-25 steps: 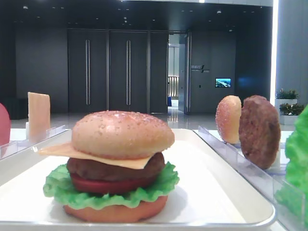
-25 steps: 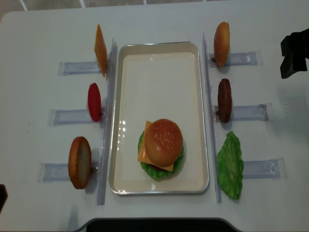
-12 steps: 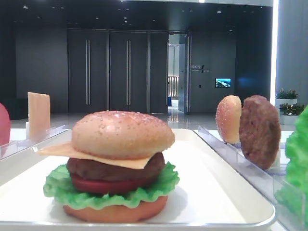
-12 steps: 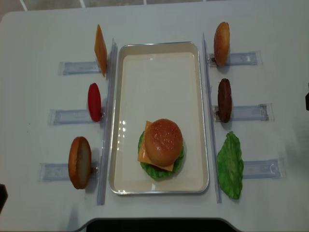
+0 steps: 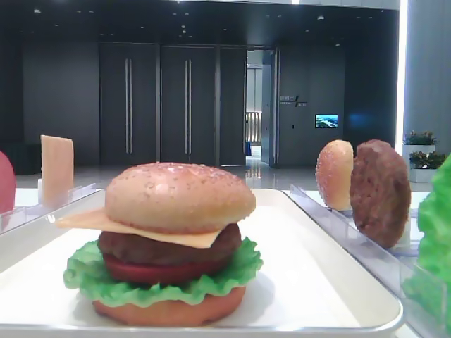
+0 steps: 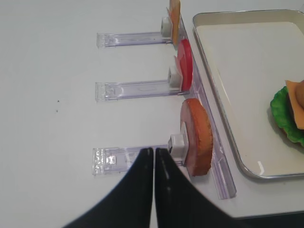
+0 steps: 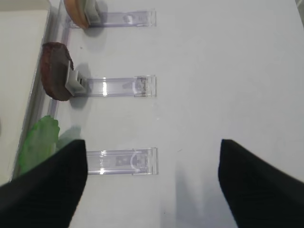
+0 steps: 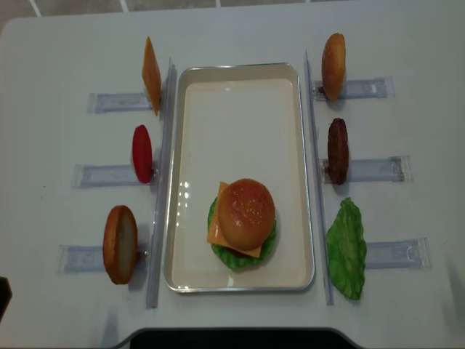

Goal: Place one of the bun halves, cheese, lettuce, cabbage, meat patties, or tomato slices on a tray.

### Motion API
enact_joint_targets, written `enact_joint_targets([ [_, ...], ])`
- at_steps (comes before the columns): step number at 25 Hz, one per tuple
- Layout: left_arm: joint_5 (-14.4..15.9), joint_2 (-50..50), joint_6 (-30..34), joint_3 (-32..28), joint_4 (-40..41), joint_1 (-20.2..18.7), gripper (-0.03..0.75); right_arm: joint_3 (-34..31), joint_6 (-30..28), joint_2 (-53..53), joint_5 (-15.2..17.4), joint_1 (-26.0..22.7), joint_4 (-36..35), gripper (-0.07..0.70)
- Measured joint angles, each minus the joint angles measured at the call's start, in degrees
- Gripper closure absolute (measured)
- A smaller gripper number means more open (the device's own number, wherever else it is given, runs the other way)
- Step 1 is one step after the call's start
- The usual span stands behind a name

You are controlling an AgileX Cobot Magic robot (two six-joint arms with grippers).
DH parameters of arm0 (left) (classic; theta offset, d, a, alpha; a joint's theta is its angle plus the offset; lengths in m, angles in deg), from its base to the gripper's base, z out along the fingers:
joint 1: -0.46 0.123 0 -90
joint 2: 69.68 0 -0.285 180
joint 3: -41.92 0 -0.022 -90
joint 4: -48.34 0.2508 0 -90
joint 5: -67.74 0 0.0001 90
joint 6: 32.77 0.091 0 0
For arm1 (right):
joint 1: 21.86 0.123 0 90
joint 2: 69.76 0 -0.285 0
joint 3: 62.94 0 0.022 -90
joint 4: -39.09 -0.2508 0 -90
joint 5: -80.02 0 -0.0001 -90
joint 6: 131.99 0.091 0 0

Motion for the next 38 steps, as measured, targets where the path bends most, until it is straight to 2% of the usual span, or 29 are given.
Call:
enact_joint_targets([
  [6, 0.00, 0.00, 0.00, 0.00, -0.06, 0.00, 0.715, -5.74, -0.07, 12.81, -0.61, 0.00, 0.00, 0.092],
  [13, 0.00, 0.00, 0.00, 0.00, -0.10, 0.00, 0.715, -9.22, -0.17, 24.82, -0.85, 0.00, -0.21, 0.092],
  [25, 0.00, 0.00, 0.00, 0.00, -0.13, 0.00, 0.715, -11.33, -2.18, 25.94, 1.31, 0.00, -1.35, 0.092],
  [38, 0.00, 0.00, 0.00, 0.00, -0.13, 0.00, 0.715, -11.33, -2.64, 25.94, 1.32, 0.00, -1.46, 0.092],
])
